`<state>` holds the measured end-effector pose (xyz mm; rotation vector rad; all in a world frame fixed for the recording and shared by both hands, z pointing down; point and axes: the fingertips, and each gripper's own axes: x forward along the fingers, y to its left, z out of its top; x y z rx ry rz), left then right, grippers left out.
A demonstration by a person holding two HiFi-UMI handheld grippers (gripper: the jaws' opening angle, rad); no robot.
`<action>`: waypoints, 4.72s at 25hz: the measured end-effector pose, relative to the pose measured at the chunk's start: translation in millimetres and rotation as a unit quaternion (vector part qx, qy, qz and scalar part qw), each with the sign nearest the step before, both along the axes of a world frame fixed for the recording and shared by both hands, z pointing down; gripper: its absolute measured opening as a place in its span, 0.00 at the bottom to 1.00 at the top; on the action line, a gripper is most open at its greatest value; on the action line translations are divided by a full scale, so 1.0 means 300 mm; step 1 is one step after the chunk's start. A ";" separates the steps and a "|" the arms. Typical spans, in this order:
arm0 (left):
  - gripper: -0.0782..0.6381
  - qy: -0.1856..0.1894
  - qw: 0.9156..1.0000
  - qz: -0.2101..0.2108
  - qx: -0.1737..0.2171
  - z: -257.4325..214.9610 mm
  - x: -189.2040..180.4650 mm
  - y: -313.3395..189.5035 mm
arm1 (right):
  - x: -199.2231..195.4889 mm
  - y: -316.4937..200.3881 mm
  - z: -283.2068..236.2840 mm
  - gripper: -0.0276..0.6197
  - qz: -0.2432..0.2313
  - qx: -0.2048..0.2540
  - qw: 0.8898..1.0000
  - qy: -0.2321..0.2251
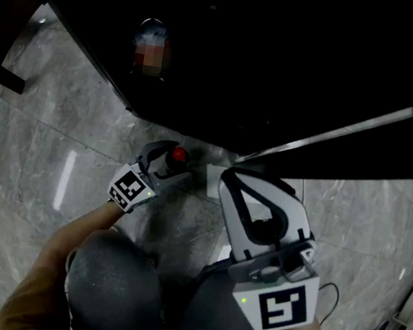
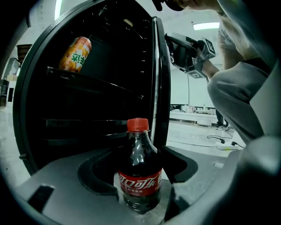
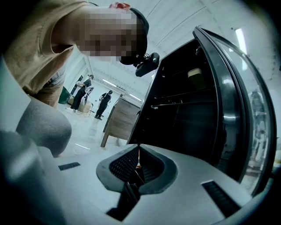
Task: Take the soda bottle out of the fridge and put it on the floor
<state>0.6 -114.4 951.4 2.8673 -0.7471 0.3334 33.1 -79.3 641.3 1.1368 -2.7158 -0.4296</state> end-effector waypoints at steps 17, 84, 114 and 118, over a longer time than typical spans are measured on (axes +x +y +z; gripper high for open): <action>0.53 -0.018 1.000 -0.001 0.003 0.080 -0.021 -0.016 | -0.026 -0.028 0.040 0.05 0.000 -0.020 1.000 0.004; 0.53 -0.027 0.994 0.064 0.081 -0.183 0.025 0.055 | 0.005 -0.001 -0.027 0.05 -0.004 -0.010 0.999 -0.047; 0.11 0.051 0.996 0.043 0.059 -0.600 -0.009 -0.044 | -0.072 -0.121 -0.067 0.05 -0.011 -0.054 0.998 0.001; 0.11 0.052 0.996 0.042 0.063 -0.600 0.018 -0.062 | -0.083 -0.182 -0.049 0.05 -0.004 -0.083 0.996 -0.020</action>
